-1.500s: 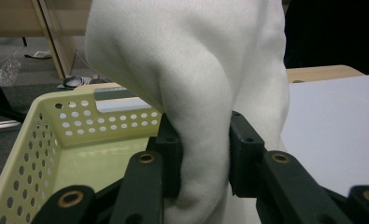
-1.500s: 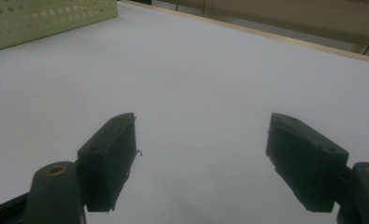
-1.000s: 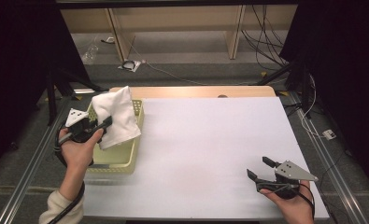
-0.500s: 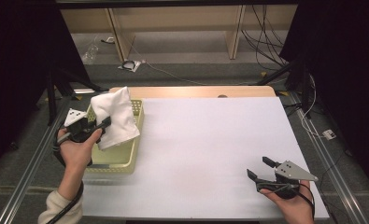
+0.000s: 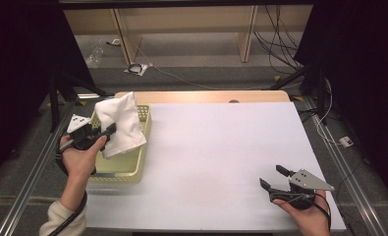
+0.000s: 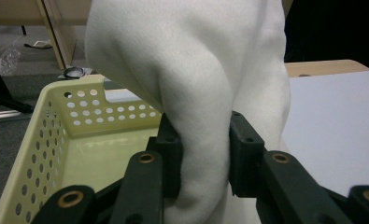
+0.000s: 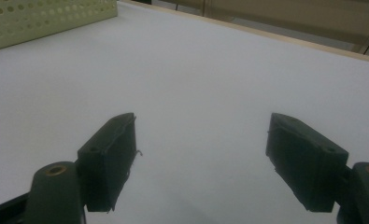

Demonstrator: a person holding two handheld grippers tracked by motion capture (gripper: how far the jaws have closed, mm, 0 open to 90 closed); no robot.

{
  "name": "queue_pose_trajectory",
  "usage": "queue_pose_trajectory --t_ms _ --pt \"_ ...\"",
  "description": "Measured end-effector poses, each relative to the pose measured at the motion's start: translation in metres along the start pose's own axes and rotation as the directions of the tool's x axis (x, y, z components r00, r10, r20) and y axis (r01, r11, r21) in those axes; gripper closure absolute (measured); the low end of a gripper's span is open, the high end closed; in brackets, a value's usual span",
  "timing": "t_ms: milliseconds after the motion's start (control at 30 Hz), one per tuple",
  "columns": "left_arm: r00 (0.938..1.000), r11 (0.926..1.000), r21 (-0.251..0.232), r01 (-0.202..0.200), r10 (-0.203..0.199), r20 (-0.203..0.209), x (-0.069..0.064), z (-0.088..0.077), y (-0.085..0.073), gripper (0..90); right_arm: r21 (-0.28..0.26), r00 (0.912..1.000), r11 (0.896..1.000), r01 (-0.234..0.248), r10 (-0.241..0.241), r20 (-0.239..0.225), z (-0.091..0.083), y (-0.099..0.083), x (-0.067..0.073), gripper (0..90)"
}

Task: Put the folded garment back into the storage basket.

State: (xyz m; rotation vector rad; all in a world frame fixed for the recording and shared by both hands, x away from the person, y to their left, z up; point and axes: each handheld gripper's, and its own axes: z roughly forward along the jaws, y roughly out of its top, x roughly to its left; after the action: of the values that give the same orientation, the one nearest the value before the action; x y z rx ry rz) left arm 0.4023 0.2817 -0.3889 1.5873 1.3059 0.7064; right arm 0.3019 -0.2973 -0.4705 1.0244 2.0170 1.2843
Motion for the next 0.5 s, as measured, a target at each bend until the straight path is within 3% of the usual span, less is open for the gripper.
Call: queue_pose_trajectory --t_ms 500 --pt "1.0 0.9996 0.028 0.004 -0.004 0.006 0.0056 0.0025 -0.0006 69.5 -0.002 1.0 1.0 -0.001 0.001 0.003 -0.0004 0.0004 0.0 25.3"
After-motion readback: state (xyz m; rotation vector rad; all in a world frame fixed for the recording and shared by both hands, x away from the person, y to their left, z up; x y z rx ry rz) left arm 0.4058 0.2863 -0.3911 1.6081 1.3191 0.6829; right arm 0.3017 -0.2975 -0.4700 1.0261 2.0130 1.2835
